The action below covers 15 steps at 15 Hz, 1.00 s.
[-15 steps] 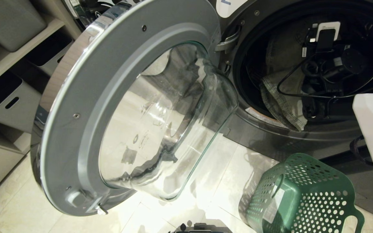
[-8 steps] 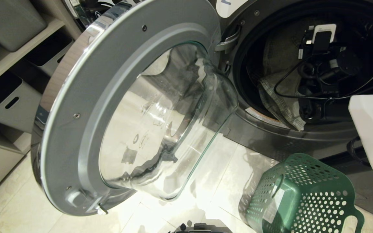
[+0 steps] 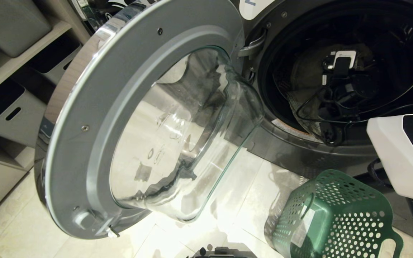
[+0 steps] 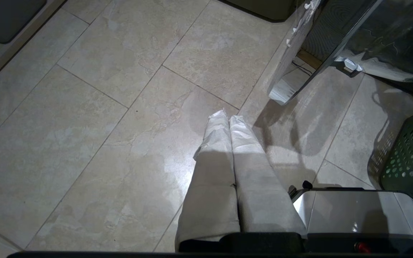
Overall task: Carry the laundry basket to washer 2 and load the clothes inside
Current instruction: Place the clothes into the washing machine
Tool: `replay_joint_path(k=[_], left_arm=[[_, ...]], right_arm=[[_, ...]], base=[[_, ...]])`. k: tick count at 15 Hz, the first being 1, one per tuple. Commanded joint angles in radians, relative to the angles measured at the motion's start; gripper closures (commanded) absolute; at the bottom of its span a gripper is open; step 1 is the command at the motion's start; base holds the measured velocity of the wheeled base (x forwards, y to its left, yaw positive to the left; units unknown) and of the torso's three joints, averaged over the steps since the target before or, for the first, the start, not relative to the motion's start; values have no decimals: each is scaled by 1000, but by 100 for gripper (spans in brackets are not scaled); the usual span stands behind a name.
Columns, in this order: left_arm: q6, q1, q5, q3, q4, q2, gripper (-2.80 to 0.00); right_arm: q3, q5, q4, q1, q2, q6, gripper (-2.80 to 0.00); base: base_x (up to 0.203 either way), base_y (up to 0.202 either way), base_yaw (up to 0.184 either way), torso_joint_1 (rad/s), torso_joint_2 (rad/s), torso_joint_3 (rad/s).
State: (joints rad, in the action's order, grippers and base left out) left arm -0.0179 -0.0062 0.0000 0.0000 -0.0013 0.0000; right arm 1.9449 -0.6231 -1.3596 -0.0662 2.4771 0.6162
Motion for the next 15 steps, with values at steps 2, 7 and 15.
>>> replay_joint_path(k=[2, 7, 15], left_arm=[[0, 0, 0, 2, 0, 2, 0], [0, 0, 0, 2, 0, 2, 0], [0, 0, 0, 2, 0, 2, 0]], right_arm=[[-15, -10, -9, 0, 46, -4, 0], [-108, -7, 74, -3, 53, -83, 0], [-134, -8, 620, 3, -85, -378, 0]], base=[[0, 0, 0, 0, 0, 0], [0, 0, 0, 0, 0, 0], [0, 0, 0, 0, 0, 0]])
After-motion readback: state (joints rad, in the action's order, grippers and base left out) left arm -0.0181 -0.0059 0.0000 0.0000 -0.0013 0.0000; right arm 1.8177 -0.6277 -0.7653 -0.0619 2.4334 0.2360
